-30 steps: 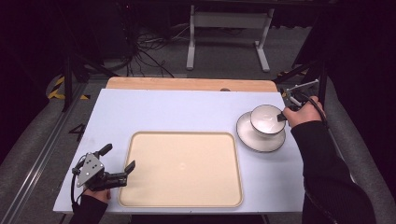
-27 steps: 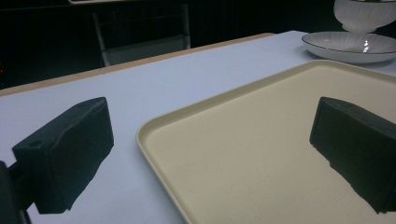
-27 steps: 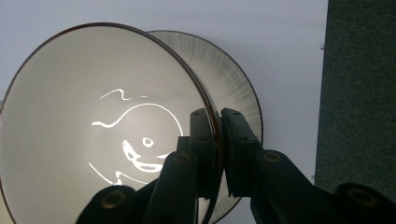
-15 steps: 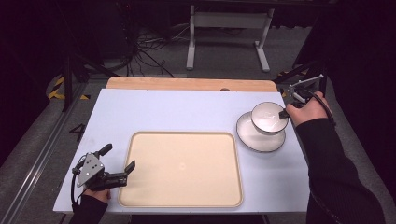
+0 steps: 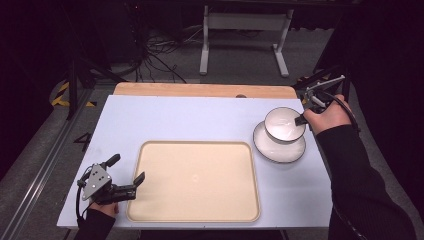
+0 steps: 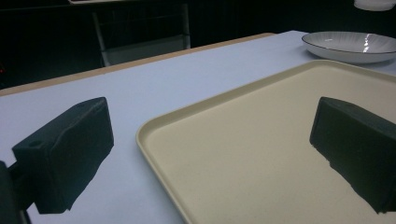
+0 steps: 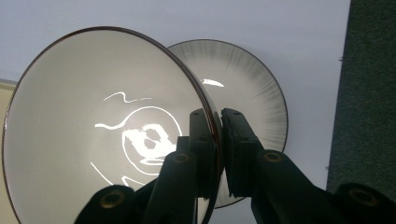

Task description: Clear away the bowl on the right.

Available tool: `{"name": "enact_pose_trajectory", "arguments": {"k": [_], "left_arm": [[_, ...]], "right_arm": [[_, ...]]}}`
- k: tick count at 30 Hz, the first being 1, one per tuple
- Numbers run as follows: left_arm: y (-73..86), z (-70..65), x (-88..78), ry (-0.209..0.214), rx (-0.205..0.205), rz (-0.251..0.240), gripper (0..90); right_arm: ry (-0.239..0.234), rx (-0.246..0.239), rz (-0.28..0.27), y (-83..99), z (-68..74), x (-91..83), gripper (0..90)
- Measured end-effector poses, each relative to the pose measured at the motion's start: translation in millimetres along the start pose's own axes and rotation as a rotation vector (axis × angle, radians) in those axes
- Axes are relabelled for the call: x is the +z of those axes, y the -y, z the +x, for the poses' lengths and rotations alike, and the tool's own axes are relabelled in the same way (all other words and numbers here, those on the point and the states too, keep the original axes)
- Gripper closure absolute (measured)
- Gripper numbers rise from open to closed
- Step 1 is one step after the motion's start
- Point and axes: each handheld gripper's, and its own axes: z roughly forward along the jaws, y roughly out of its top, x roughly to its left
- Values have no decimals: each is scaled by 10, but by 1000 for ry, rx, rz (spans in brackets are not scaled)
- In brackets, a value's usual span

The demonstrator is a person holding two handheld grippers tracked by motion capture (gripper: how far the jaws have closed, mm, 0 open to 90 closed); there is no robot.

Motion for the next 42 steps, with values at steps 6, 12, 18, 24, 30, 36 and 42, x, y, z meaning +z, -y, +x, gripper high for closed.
{"name": "enact_pose_trajectory", "arguments": {"k": [6, 12, 18, 24, 30, 36, 42], "left_arm": [[0, 2, -1, 0, 2, 1, 1], [1, 2, 1, 0, -1, -2, 2], [0, 2, -1, 2, 0, 0, 2], [0, 4, -3, 3, -1, -1, 1], [0, 2, -4, 5, 2, 0, 1], [0, 2, -4, 5, 1, 0, 2], [-1, 2, -4, 4, 4, 0, 1]], "right_arm": [[-29, -32, 4, -6, 151, -8, 832], [-65, -52, 6, -16, 309, -24, 832], [-115, -82, 20, -43, 537, 14, 831], [-135, -117, 31, -65, 739, 47, 831], [-165, -154, 30, -77, 957, 35, 831], [-212, -187, 37, -67, 1124, 64, 830], [-229, -207, 41, -60, 1266, 89, 829]]}}
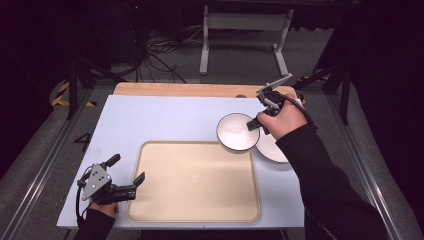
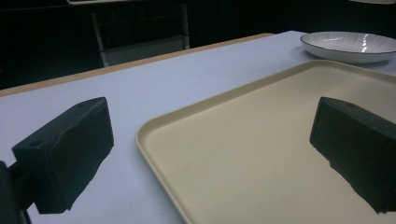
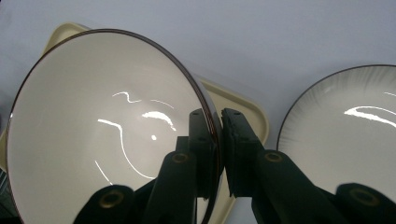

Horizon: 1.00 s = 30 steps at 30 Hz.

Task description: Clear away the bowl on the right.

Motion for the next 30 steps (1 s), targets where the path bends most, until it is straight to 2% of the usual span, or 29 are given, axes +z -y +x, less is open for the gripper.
{"name": "enact_pose_trajectory", "arguments": {"k": [17, 30], "left_arm": [[1, -6, -1, 2, 1, 0, 2], [-1, -2, 3, 1, 5, 2, 1]], "right_arm": [[-72, -80, 24, -74, 407, 169, 823], [-117, -128, 31, -85, 644, 290, 818]]}}
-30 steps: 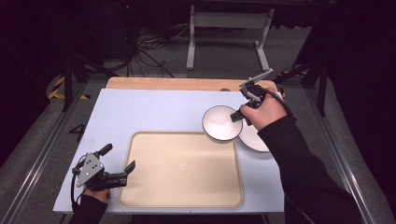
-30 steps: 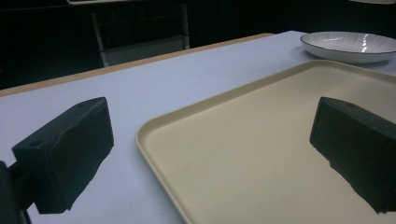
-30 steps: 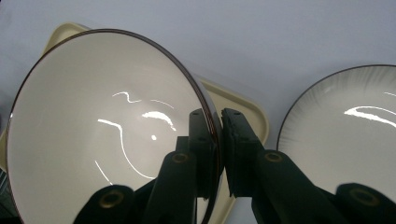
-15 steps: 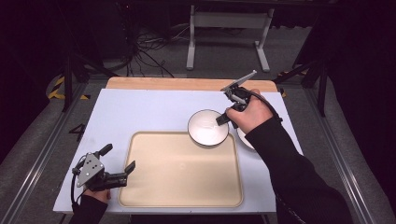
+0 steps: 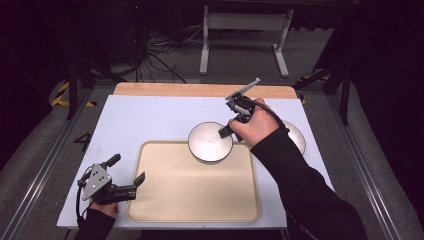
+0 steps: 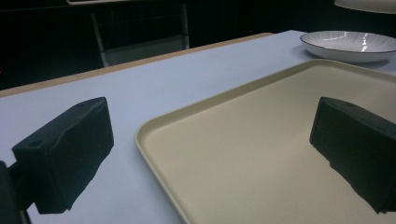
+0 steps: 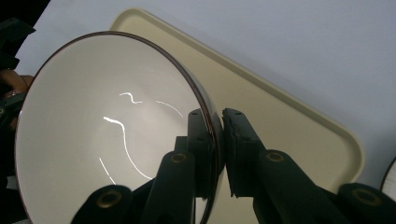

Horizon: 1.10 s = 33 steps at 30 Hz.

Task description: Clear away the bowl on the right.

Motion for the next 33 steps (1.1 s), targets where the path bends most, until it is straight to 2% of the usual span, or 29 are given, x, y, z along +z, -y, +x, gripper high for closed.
{"name": "enact_pose_trajectory", "arguments": {"k": [7, 20, 33], "left_arm": [[1, -4, 0, 1, -3, -1, 1], [0, 0, 3, 0, 1, -1, 1], [0, 0, 2, 0, 2, -1, 1]], "right_arm": [[-30, -16, 14, 6, 75, 99, 818], [-56, -13, 64, 82, 88, 493, 813], [-51, -18, 97, 145, 89, 747, 810]]}}
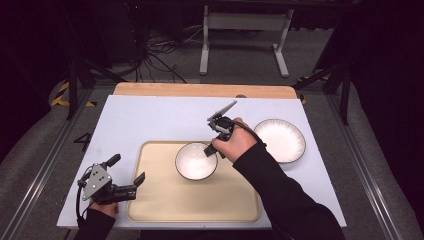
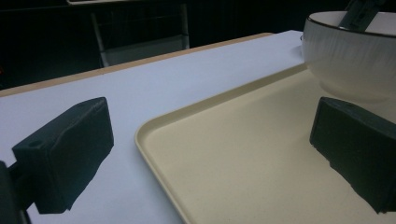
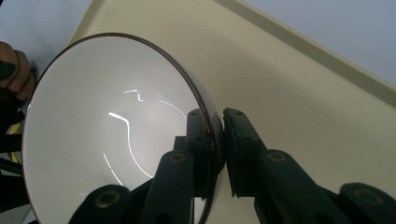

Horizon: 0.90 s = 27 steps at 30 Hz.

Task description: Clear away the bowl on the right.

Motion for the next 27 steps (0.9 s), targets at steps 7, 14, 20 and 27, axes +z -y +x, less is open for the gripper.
{"name": "enact_pose_trajectory", "arguments": {"k": [7, 14, 20, 27], "left_arm": [[1, -2, 2, -2, -4, 2, 2], [1, -3, 4, -3, -5, 1, 1], [1, -4, 3, -4, -4, 2, 1], [0, -2, 5, -3, 0, 0, 1]], "right_arm": [[-5, 7, 8, 26, -12, 116, 806], [-3, 21, 19, 48, -28, 224, 802], [-3, 19, 29, 62, -48, 292, 800], [-4, 28, 43, 75, -66, 353, 796]]}}
